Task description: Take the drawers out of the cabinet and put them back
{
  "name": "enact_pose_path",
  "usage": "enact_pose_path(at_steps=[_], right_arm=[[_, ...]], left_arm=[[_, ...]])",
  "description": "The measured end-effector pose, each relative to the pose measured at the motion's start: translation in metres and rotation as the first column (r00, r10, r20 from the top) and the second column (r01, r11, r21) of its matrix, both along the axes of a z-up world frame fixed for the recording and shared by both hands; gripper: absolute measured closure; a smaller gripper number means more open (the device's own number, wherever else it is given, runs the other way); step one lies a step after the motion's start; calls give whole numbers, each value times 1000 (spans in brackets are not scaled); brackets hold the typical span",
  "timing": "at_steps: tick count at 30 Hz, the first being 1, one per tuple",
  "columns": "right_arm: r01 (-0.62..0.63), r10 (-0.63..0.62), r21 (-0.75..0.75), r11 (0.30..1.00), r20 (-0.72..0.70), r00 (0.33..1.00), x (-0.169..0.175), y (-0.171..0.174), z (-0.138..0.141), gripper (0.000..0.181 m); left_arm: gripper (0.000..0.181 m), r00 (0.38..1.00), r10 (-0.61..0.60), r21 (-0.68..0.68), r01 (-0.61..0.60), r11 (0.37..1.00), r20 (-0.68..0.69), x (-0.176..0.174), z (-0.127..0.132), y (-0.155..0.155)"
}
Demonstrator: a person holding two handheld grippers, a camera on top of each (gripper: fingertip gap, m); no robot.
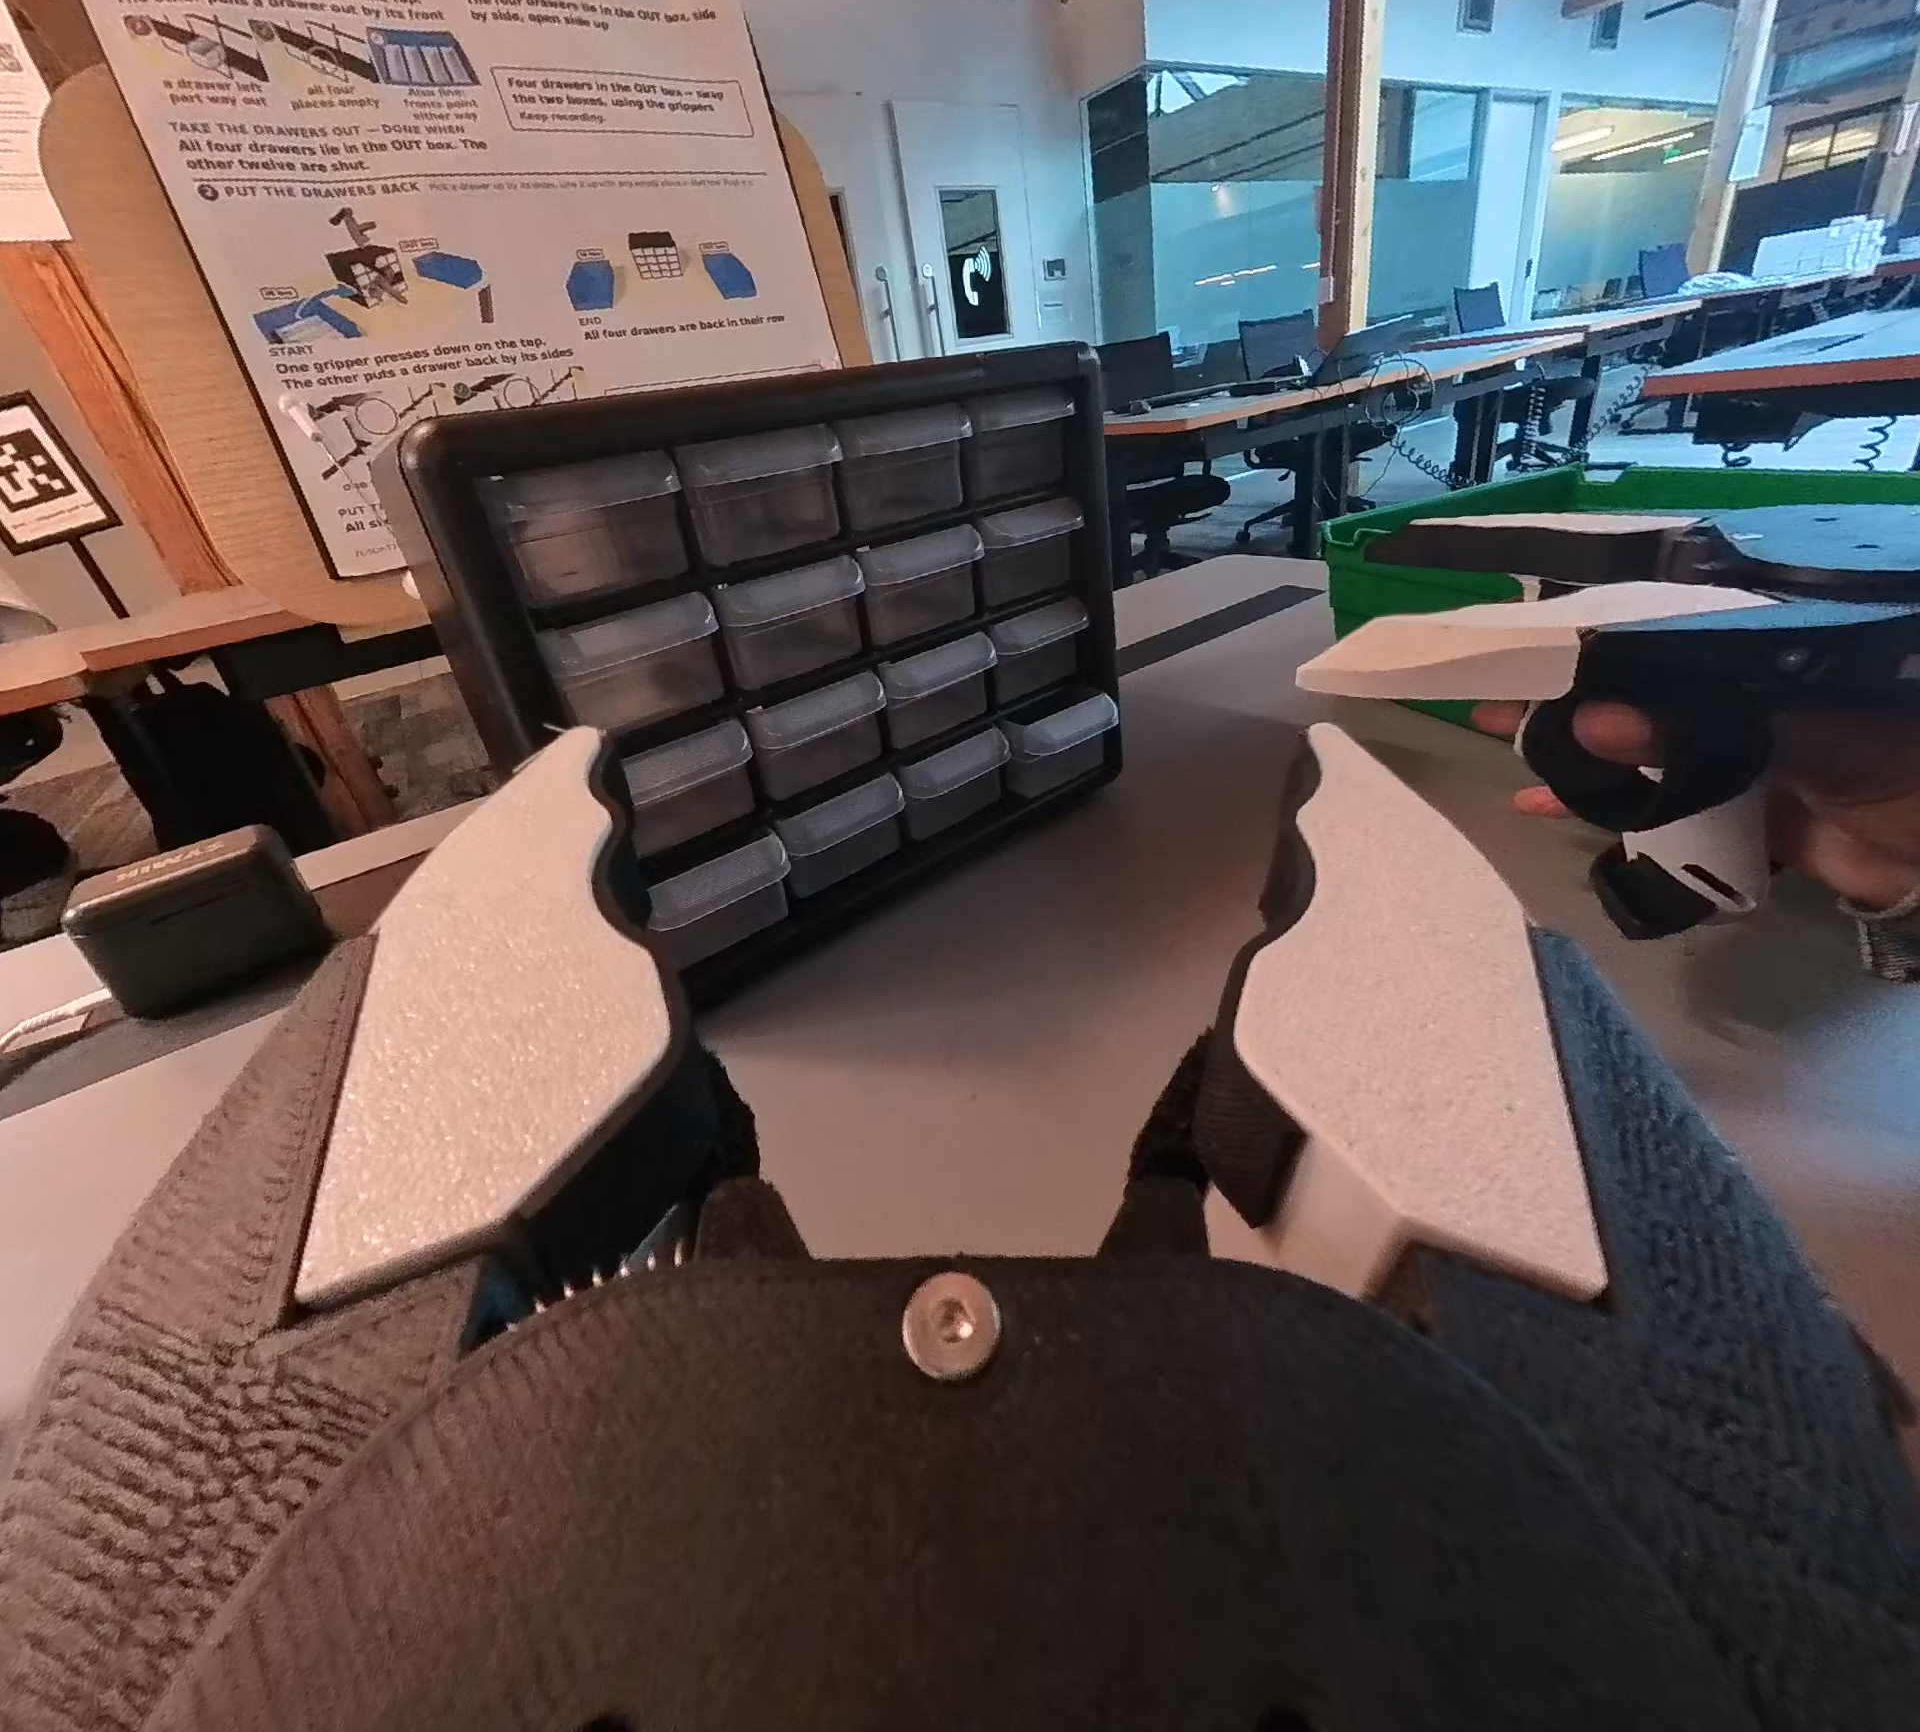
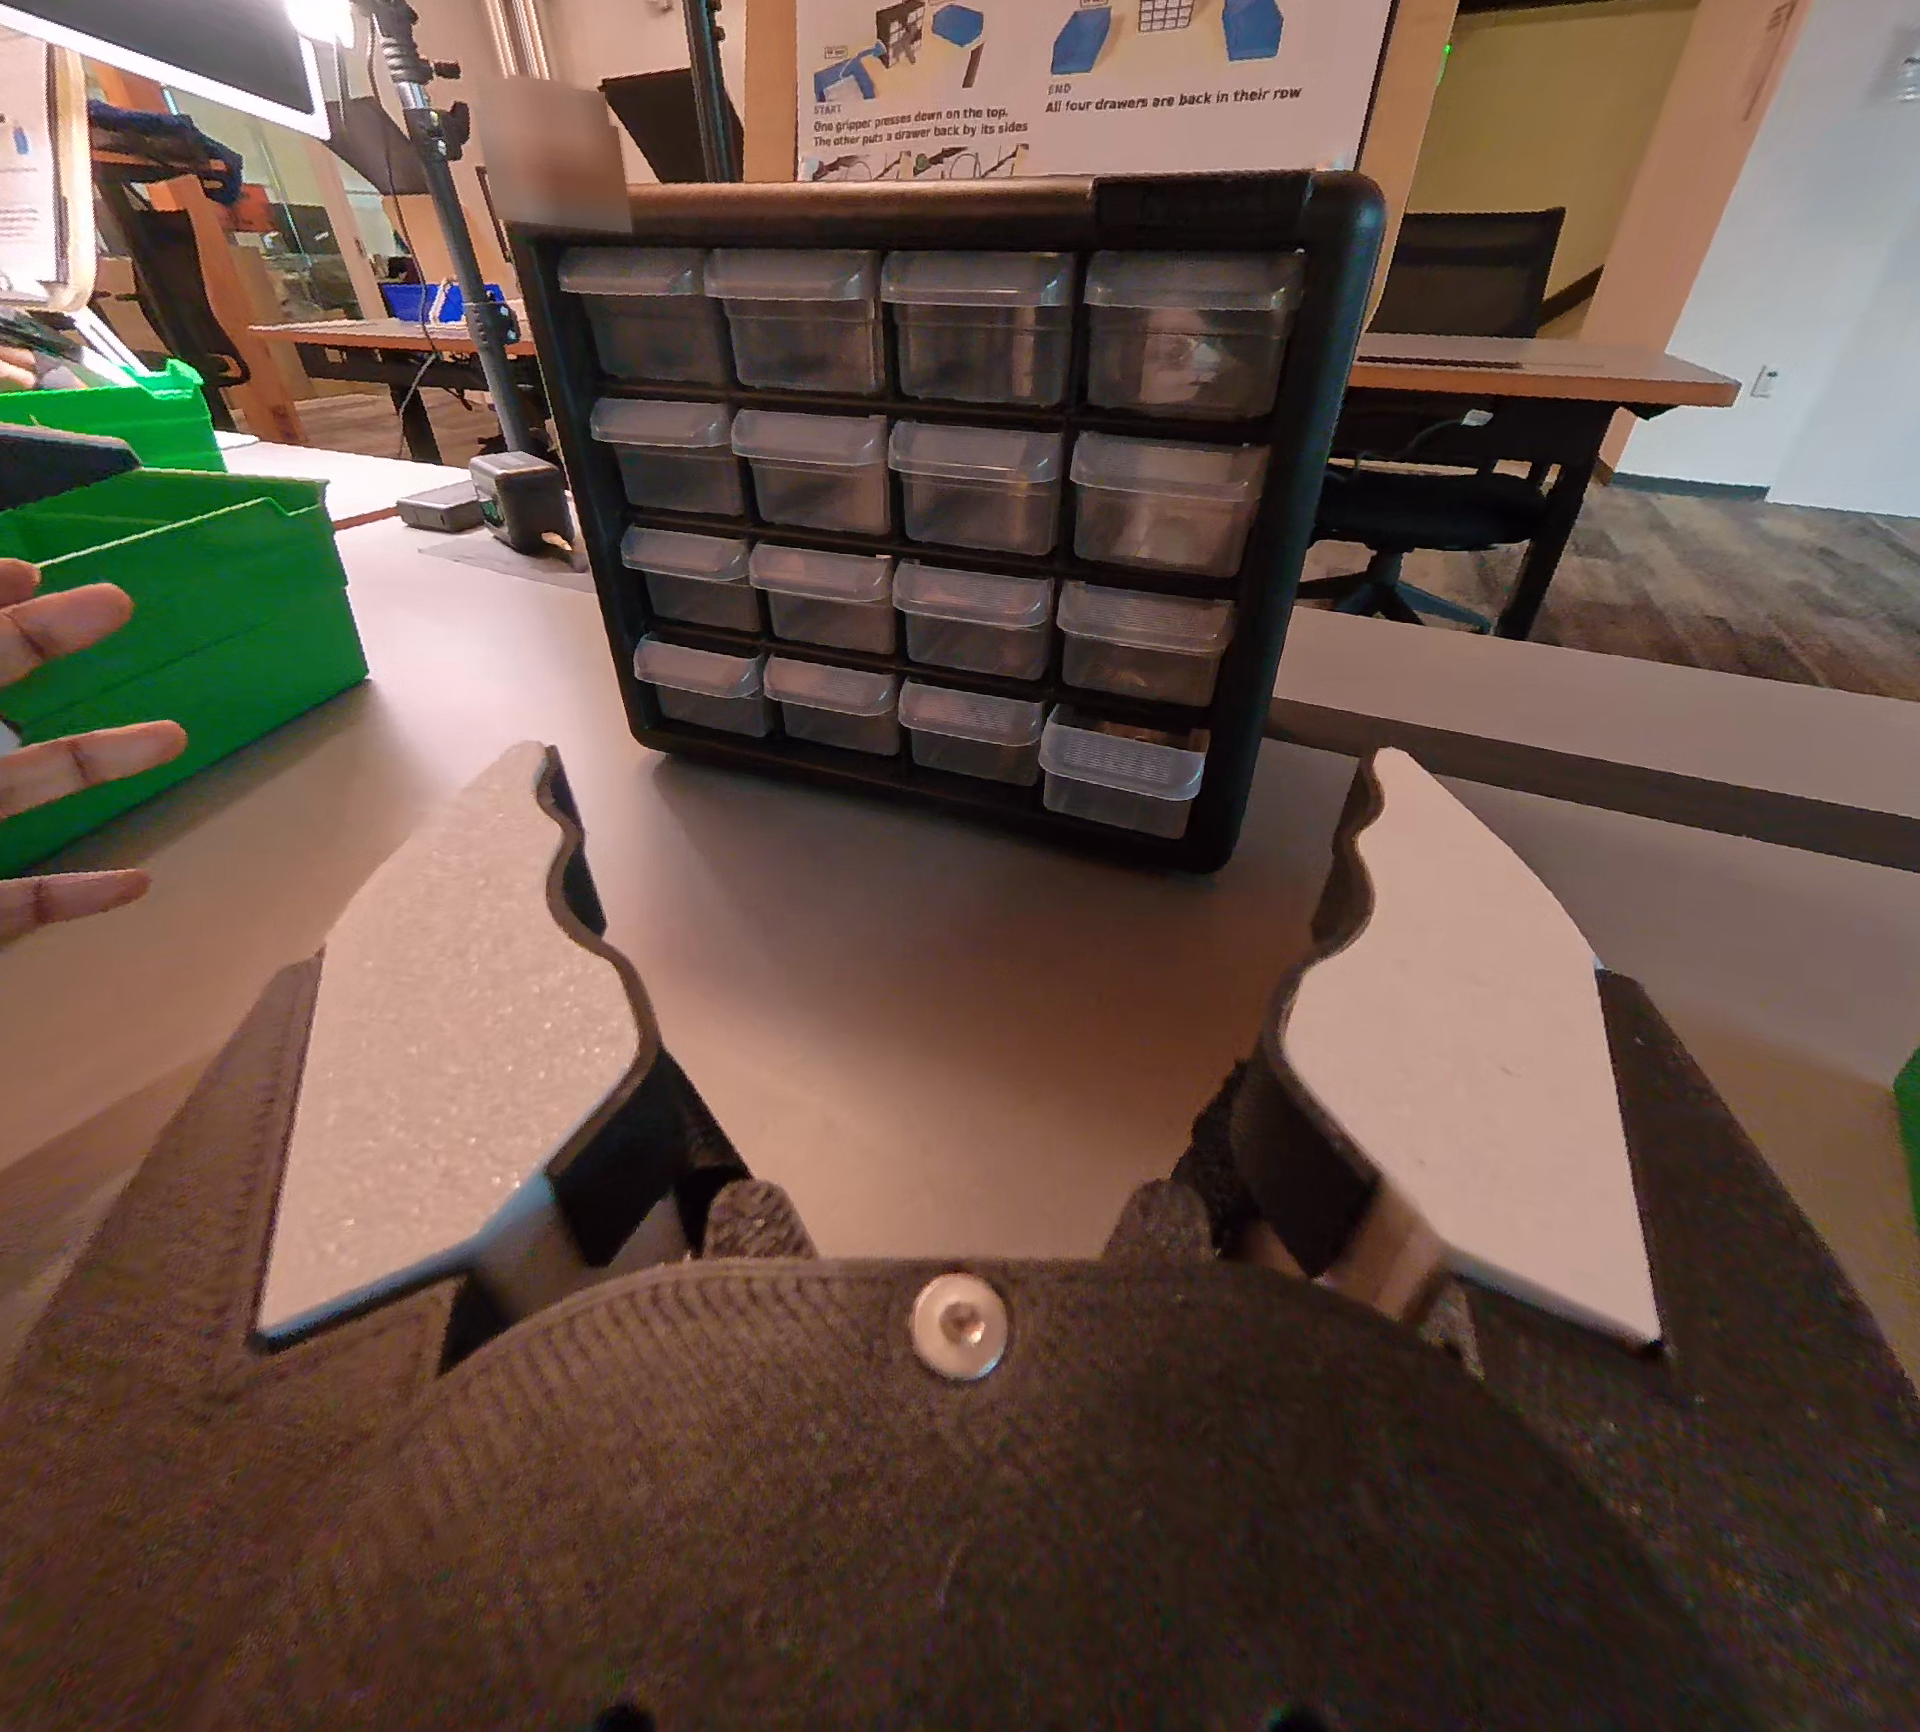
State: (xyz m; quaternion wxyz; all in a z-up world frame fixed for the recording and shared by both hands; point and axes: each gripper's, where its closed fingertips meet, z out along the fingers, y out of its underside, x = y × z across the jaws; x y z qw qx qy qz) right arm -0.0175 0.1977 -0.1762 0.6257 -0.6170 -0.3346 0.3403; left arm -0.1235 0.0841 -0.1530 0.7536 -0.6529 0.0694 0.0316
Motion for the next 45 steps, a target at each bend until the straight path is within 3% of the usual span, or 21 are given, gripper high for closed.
enact_pose_path(at_steps=[36,41,45], right_arm=[[11,-11,24,1000,5,1000,1,0,3,52],[7,-4,91,996,-33,999,12,-15,25,59],[65,-52,86,994,-146,988,58,-32,59,77]], left_arm=[[70,1000,19,-27,-20,999,-22,-4,-5,2],[71,1000,21,-31,-22,999,-18,-4,-6,2],[71,1000,18,-42,-19,999,-9,-4,-9,3]])
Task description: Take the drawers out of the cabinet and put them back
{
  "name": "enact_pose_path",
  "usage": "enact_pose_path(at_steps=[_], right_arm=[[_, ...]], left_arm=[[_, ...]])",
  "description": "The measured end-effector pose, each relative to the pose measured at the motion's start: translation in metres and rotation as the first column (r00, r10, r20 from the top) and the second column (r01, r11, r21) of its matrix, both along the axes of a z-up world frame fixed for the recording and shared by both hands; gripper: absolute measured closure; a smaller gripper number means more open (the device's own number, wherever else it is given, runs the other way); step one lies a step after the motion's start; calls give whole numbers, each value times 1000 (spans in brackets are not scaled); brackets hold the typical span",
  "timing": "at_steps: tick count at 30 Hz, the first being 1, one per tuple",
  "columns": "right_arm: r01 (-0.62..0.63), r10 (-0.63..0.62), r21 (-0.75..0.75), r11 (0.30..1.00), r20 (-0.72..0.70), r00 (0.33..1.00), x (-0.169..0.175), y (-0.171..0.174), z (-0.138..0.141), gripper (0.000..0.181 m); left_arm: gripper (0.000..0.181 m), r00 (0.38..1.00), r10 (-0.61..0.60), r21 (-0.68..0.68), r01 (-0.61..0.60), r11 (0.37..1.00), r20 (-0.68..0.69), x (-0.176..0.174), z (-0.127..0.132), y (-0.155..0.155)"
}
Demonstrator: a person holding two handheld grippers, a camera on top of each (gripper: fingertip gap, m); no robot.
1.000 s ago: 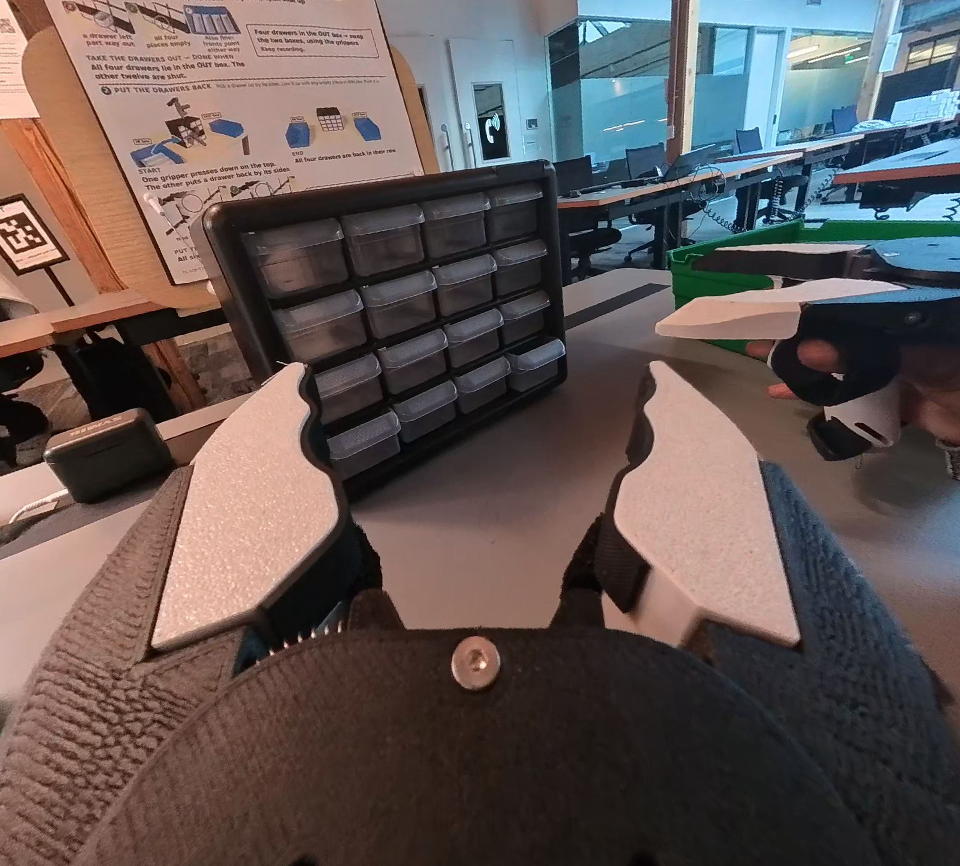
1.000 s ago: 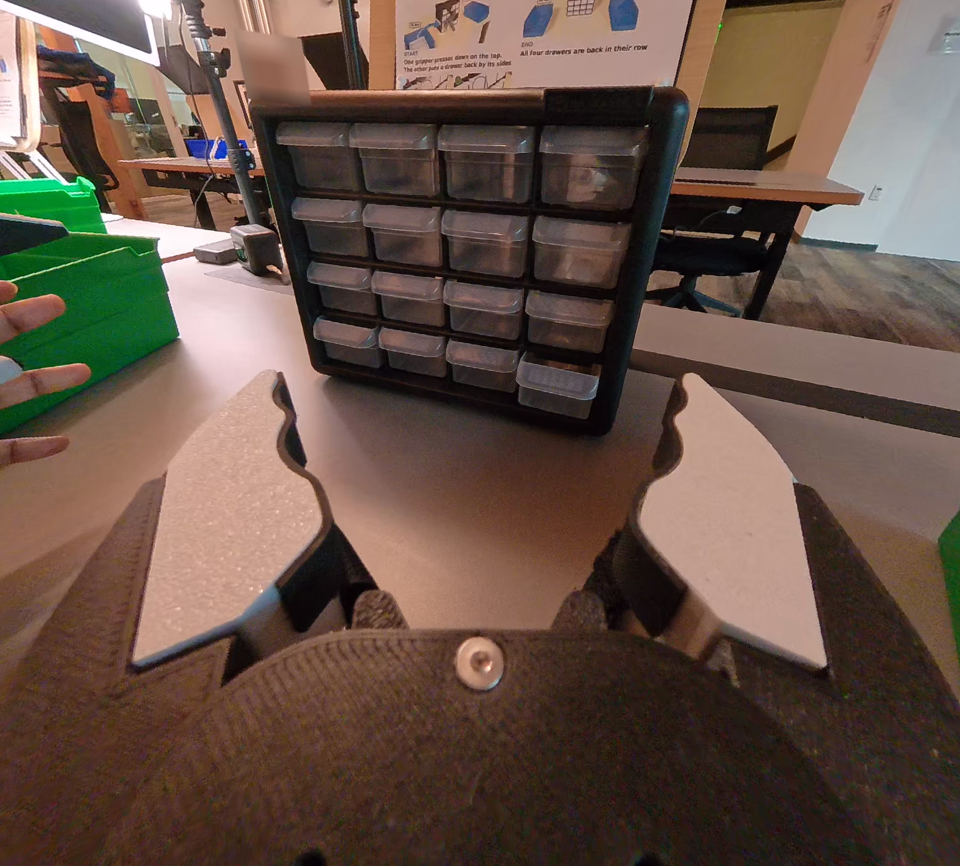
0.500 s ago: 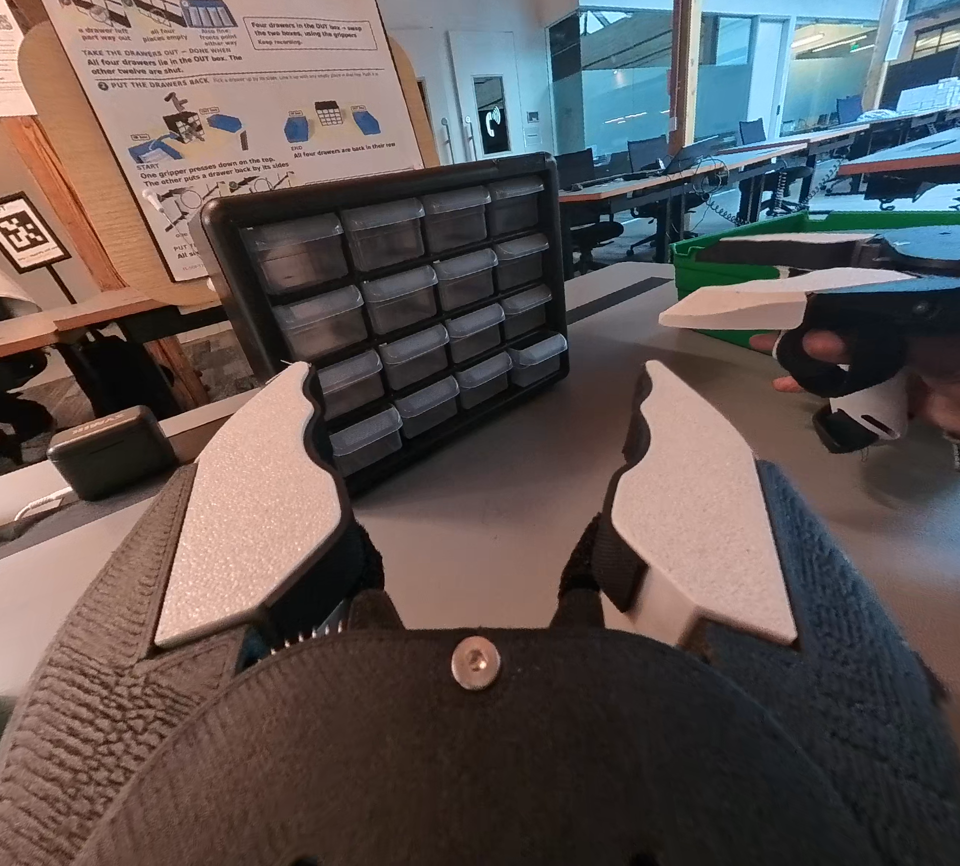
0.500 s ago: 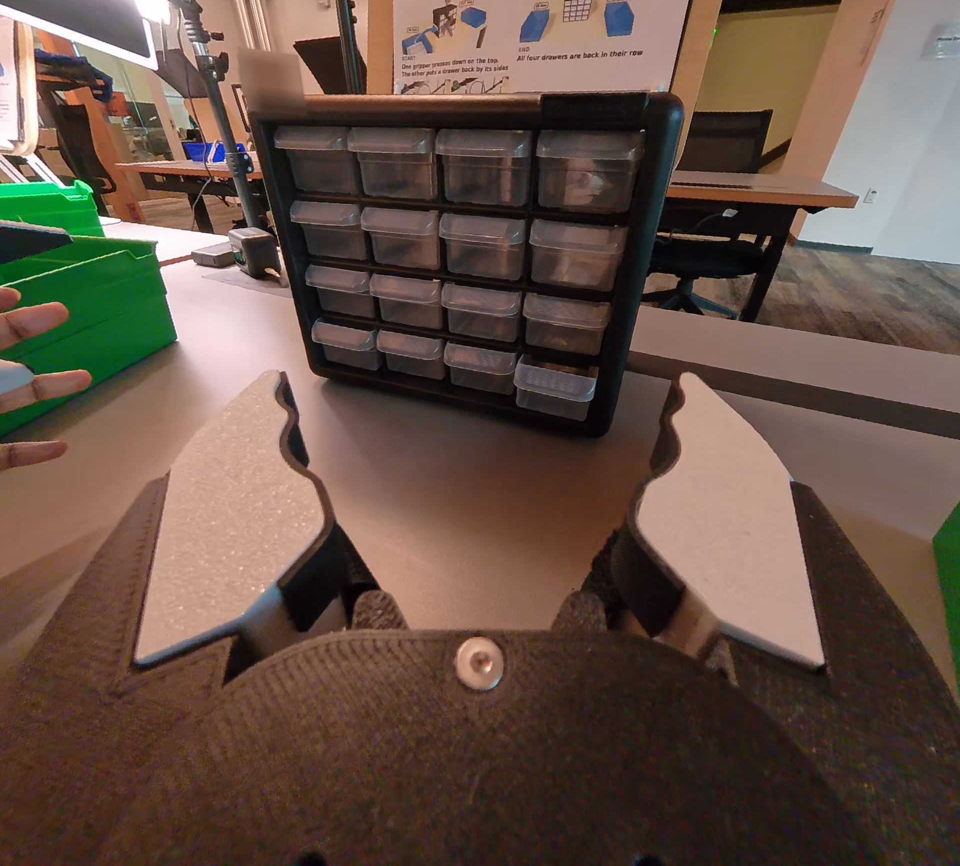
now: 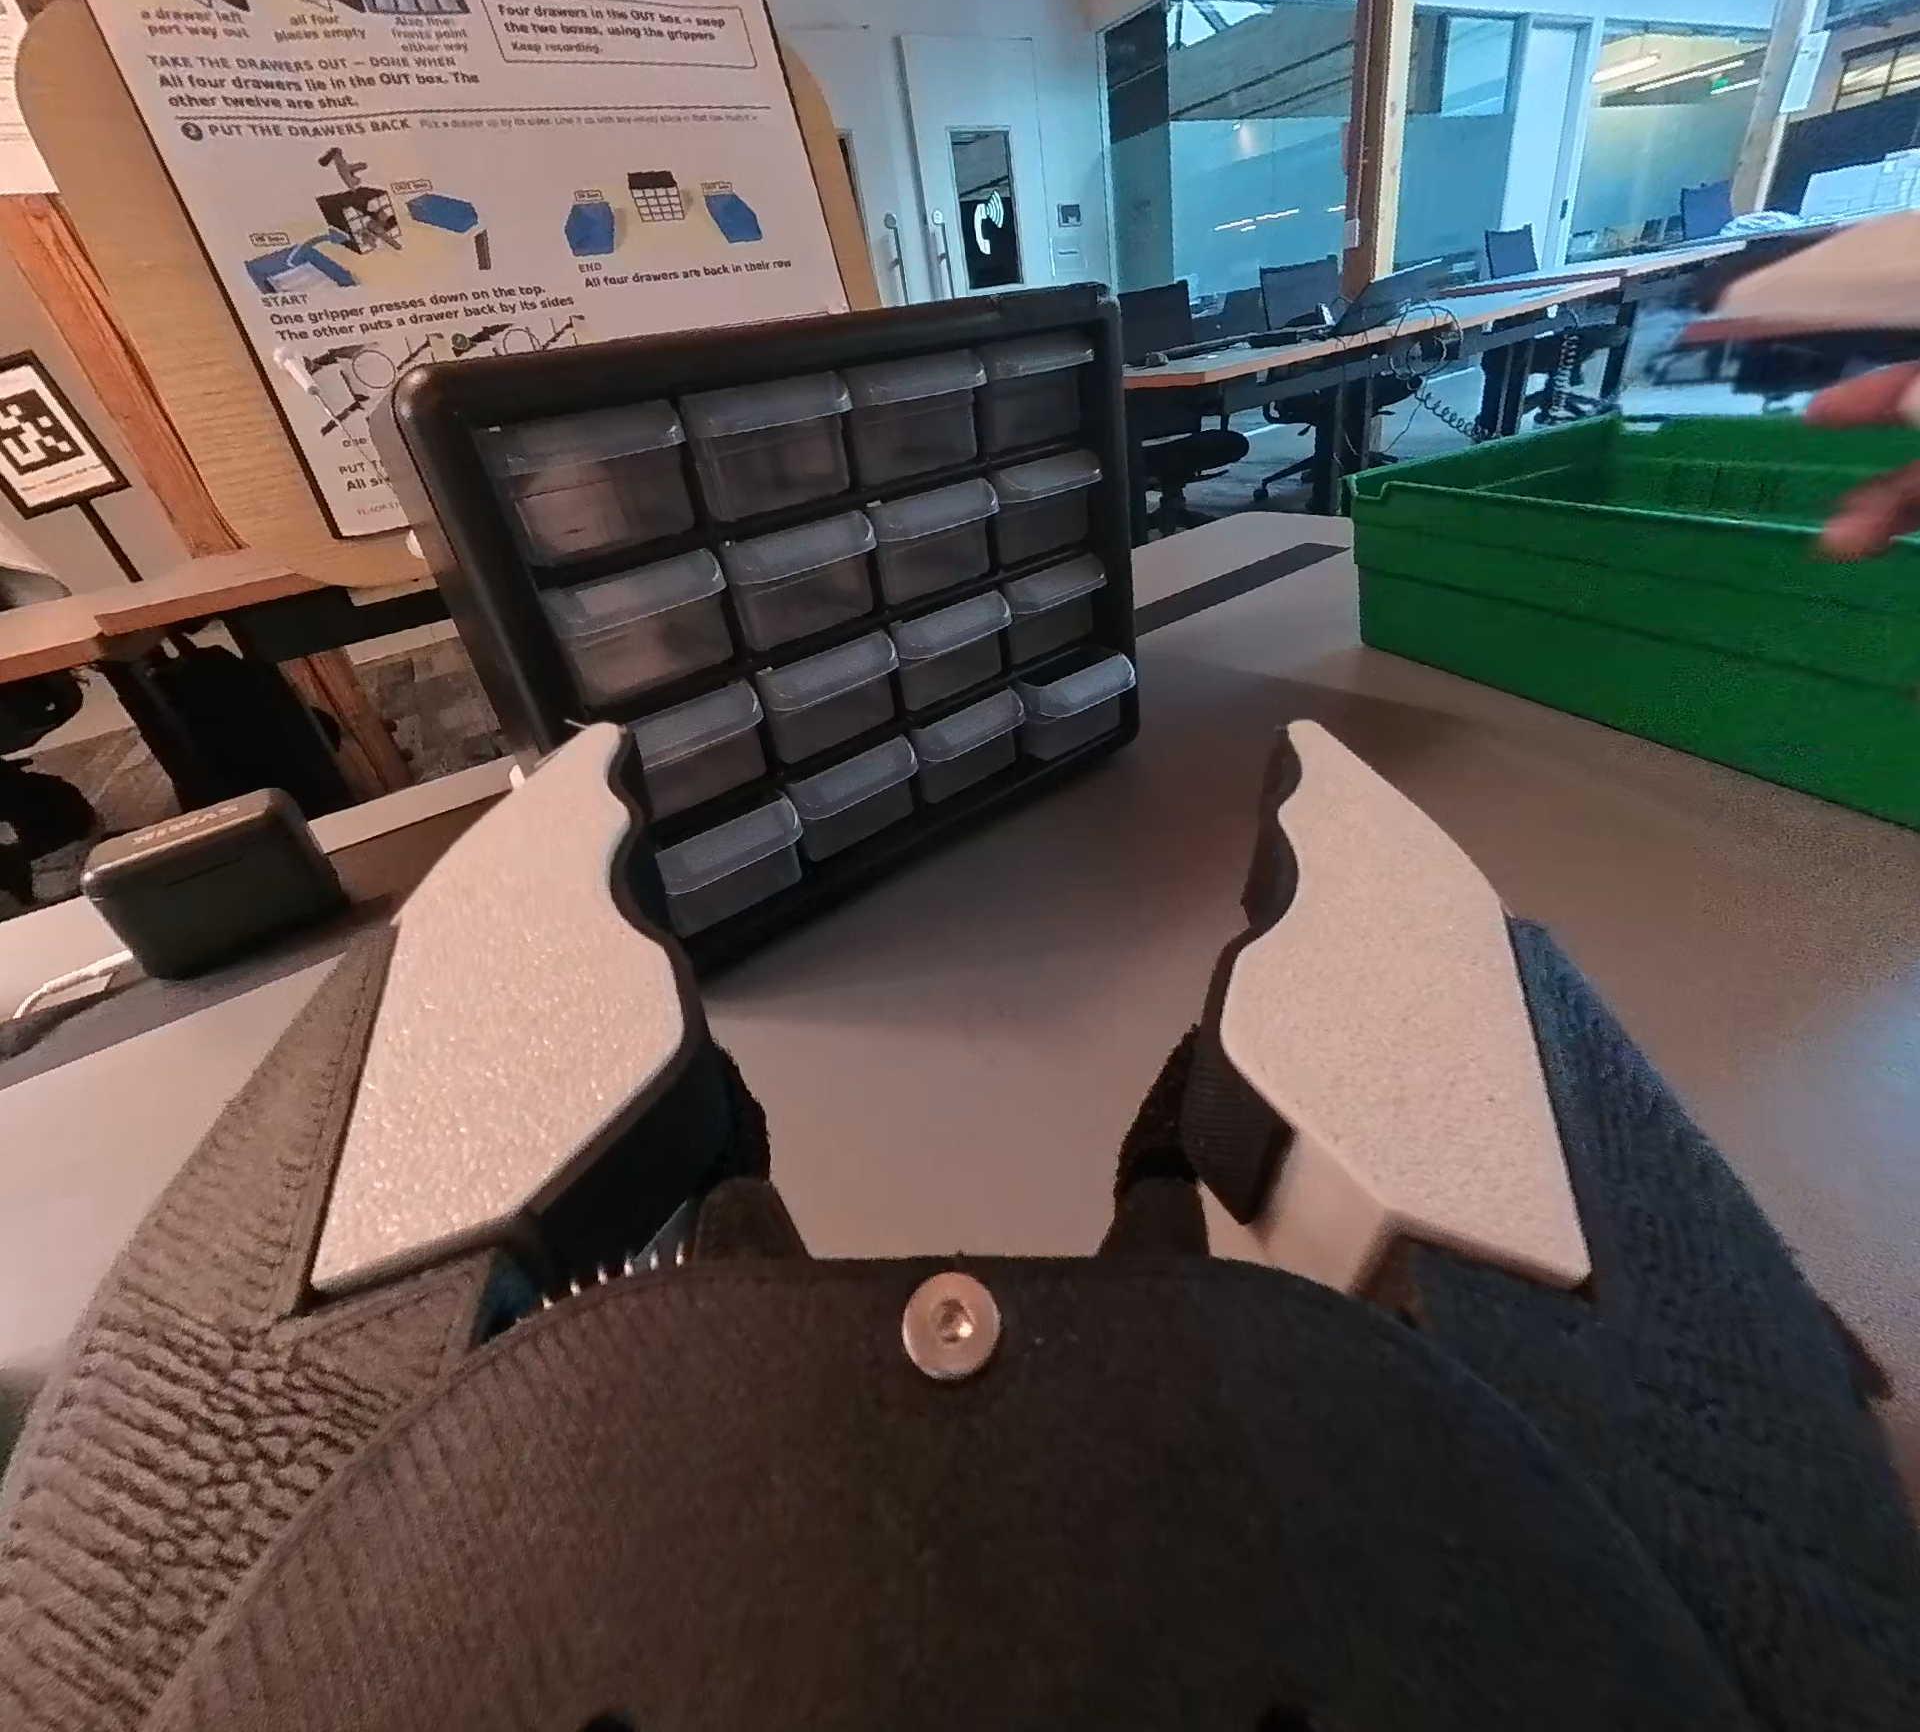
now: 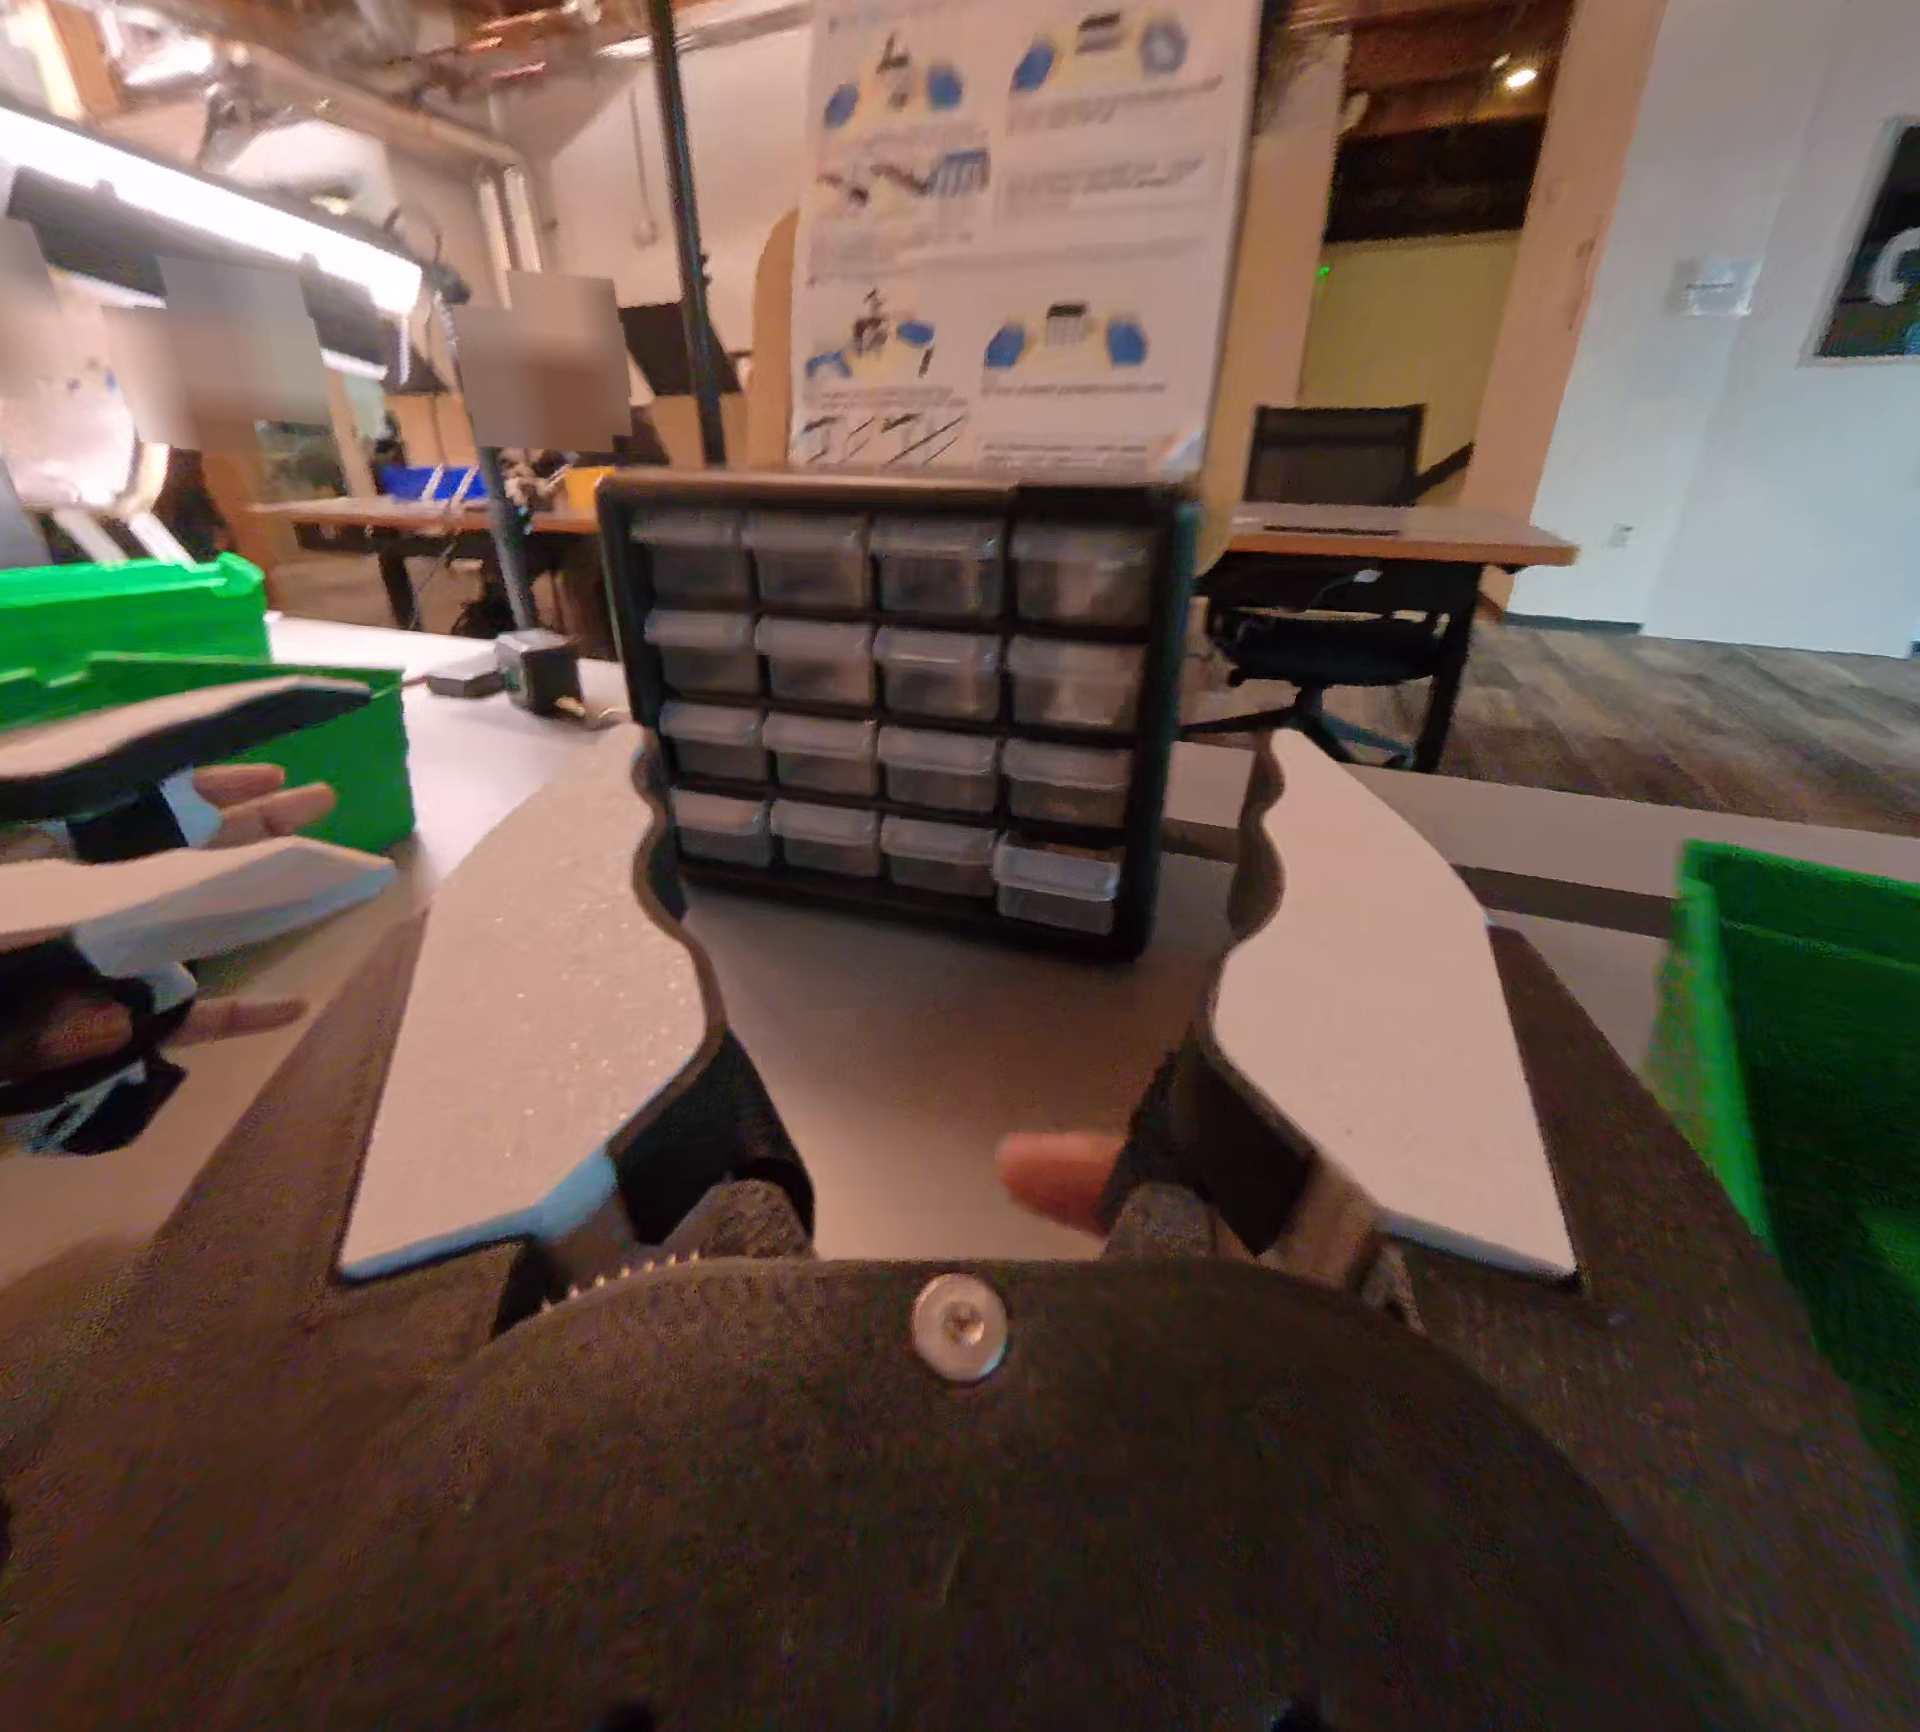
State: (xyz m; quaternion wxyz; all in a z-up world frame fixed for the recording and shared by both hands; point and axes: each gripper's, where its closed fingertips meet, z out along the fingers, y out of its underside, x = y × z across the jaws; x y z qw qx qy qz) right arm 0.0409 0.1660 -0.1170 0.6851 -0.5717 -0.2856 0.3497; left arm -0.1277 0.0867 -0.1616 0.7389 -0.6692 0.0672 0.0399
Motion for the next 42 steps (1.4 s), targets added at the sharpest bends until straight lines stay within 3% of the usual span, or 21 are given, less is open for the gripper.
enact_pose_path(at_steps=[3,7,9,12,14,16,18,22,42], right_arm=[[99,-93,-65,993,98,991,51,8,-7,94],[247,-145,-233,941,383,912,111,27,-66,91],[288,-140,-275,917,454,880,126,36,-84,94],[291,-72,-351,890,523,850,126,35,-108,111],[331,-69,-339,881,600,797,127,36,-123,124],[338,-57,-330,882,635,770,125,35,-132,152],[364,-92,-300,882,649,756,126,38,-133,161],[366,-96,-269,891,675,731,124,37,-133,162],[217,30,-281,935,672,740,75,5,-133,158]], left_arm=[[71,1000,-3,-7,3,1000,-6,2,-2,1],[71,1000,-6,-21,5,1000,-18,4,-5,2],[71,1000,-4,-28,3,1000,-25,4,-6,3],[71,999,4,-35,-5,999,-32,2,-8,3],[72,1000,4,-35,-5,999,-25,1,-8,3],[72,1000,-1,-36,0,999,-17,1,-8,3],[72,1000,-3,-38,2,999,-20,2,-9,3],[73,1000,-5,-39,4,999,-25,2,-8,3],[77,999,-13,-59,11,998,-33,4,-13,5]])
